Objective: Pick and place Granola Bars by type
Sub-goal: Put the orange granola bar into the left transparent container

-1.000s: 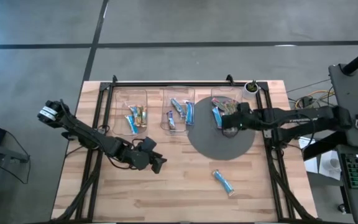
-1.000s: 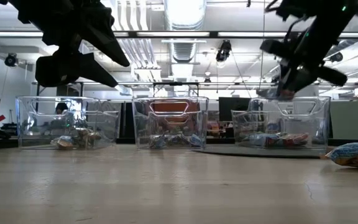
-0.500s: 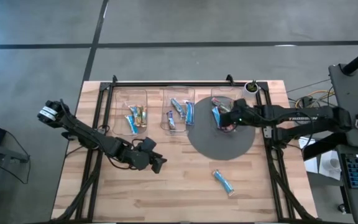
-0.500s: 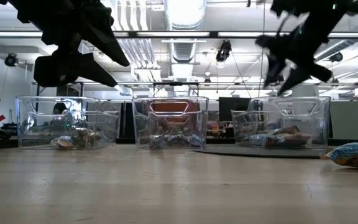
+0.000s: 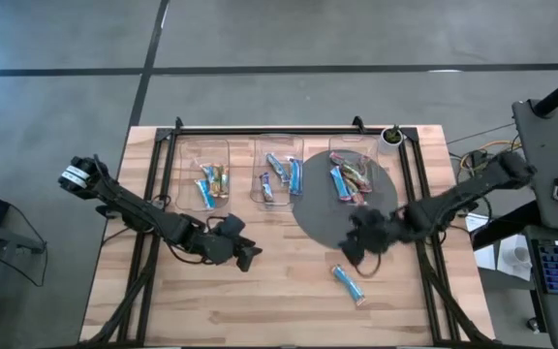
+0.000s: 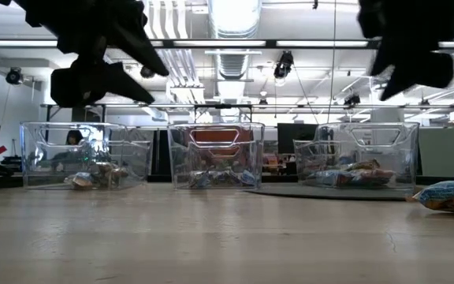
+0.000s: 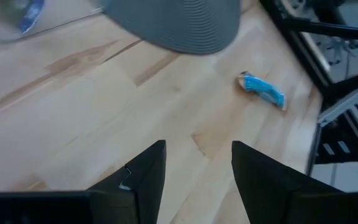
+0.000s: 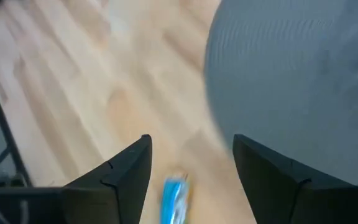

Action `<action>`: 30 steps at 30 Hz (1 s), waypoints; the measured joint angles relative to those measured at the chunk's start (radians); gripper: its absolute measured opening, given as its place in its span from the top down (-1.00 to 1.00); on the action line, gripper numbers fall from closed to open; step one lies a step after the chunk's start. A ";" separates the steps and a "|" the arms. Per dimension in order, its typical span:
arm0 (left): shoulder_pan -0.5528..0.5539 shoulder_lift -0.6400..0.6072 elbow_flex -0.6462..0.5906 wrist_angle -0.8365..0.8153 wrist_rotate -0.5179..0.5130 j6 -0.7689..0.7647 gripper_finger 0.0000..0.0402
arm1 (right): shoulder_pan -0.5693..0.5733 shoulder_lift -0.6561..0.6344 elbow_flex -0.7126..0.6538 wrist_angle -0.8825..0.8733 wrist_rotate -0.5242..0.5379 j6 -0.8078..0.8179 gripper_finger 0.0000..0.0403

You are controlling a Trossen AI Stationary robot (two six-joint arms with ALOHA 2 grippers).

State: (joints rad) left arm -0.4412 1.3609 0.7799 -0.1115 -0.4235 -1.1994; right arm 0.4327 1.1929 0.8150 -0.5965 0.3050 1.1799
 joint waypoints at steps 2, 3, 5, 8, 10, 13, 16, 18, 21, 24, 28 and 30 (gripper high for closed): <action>0.004 0.000 0.000 0.035 0.006 0.035 0.18 | 0.066 0.039 -0.001 -0.002 0.000 0.083 -0.07; 0.010 0.000 0.000 0.059 0.021 0.074 0.18 | 0.098 0.058 -0.001 -0.002 0.000 0.124 -0.07; 0.031 0.001 0.000 0.105 0.067 0.177 0.18 | 0.157 0.090 -0.001 -0.002 0.000 0.204 -0.06; 0.071 0.014 0.006 0.159 0.149 0.322 0.18 | 0.241 0.132 -0.001 -0.004 0.004 0.320 -0.07; 0.099 0.032 0.032 0.168 0.193 0.405 0.18 | 0.296 0.149 -0.001 -0.014 0.006 0.398 -0.07; 0.137 0.075 0.087 0.171 0.239 0.468 0.18 | 0.374 0.167 0.000 -0.070 0.010 0.536 -0.07; 0.169 0.163 0.174 0.175 0.300 0.562 0.18 | 0.450 0.177 0.006 -0.154 0.011 0.672 -0.07; 0.176 0.232 0.242 0.170 0.339 0.657 0.18 | 0.490 0.184 0.013 -0.193 0.011 0.746 -0.07; 0.178 0.357 0.364 0.168 0.407 0.816 0.18 | 0.535 0.185 0.013 -0.236 0.011 0.830 -0.07; 0.194 0.471 0.497 0.145 0.503 0.913 0.18 | 0.565 0.183 0.013 -0.247 0.011 0.869 -0.07; 0.241 0.573 0.654 0.081 0.627 0.995 0.18 | 0.593 0.181 0.014 -0.246 0.003 0.875 -0.07; 0.255 0.625 0.723 0.052 0.675 1.023 0.18 | 0.605 0.180 0.014 -0.246 0.003 0.881 -0.07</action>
State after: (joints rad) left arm -0.1861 1.9858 1.5029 -0.0596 0.2518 -0.1761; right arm 1.0381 1.3727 0.8288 -0.8420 0.3080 2.0606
